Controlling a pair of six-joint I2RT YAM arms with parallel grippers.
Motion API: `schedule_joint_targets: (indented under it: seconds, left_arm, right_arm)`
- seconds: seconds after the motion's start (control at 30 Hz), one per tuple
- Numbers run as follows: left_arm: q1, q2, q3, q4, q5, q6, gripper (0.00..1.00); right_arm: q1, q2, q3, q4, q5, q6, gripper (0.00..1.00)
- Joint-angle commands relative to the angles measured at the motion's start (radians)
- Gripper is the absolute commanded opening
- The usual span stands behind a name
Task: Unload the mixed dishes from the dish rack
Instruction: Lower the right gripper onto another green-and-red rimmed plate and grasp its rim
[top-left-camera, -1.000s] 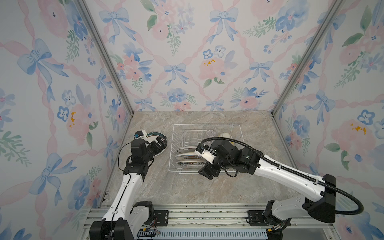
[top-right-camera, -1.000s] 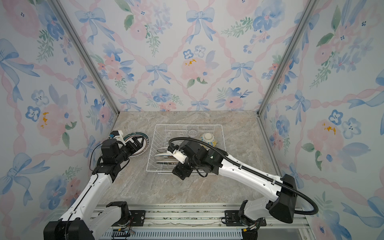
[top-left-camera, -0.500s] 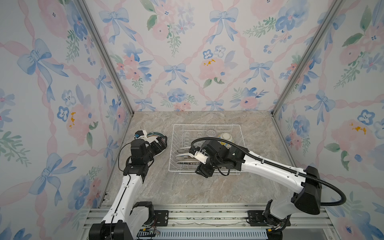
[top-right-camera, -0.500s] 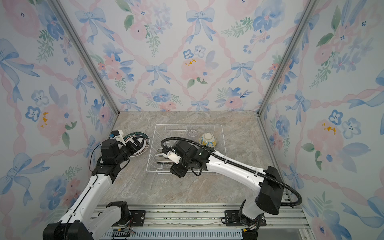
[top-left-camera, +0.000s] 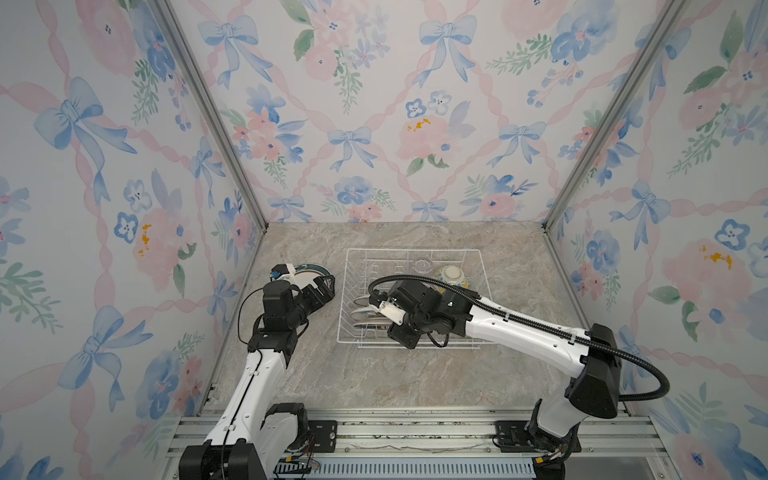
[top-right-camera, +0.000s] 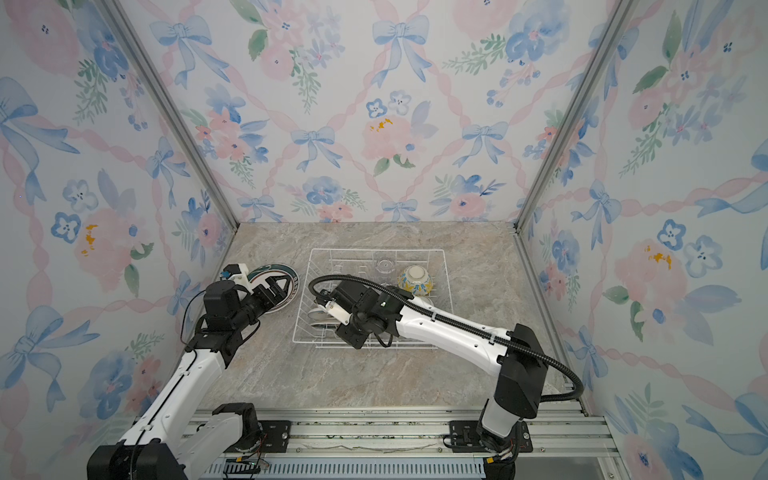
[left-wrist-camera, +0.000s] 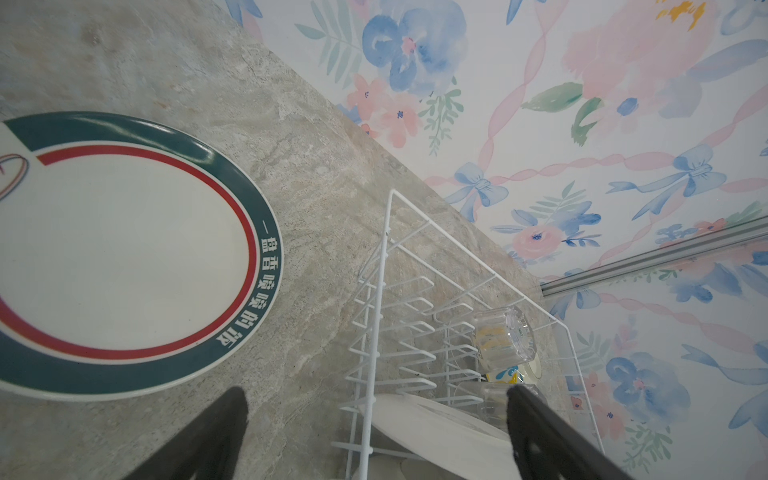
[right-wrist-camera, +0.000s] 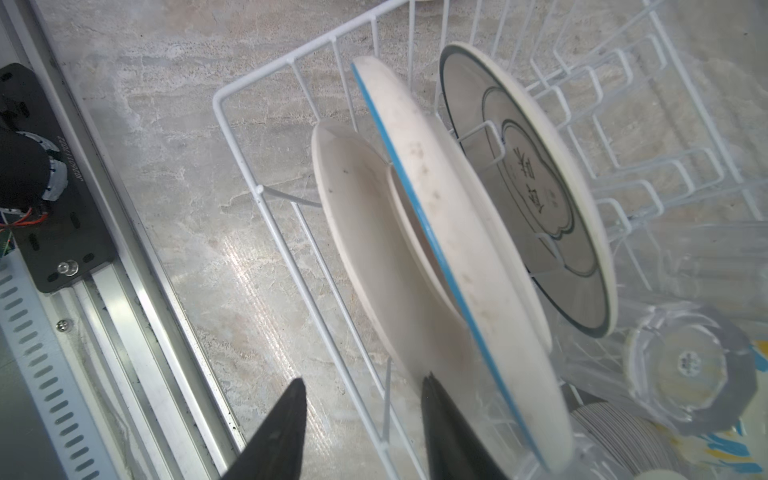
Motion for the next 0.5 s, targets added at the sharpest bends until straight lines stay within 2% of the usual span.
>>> schedule_joint_targets:
  seconds: [0.0, 0.47]
  left_arm:
    - [-0.004, -0.002, -0.006, 0.029, 0.013, 0.005, 0.98]
    - [-0.004, -0.028, -0.017, 0.030, 0.001, 0.005, 0.98]
  right_arm:
    - [0.026, 0.046, 0.043, -0.061, 0.094, -0.026, 0.47]
    - [0.033, 0.081, 0.052, -0.018, 0.158, -0.056, 0.41]
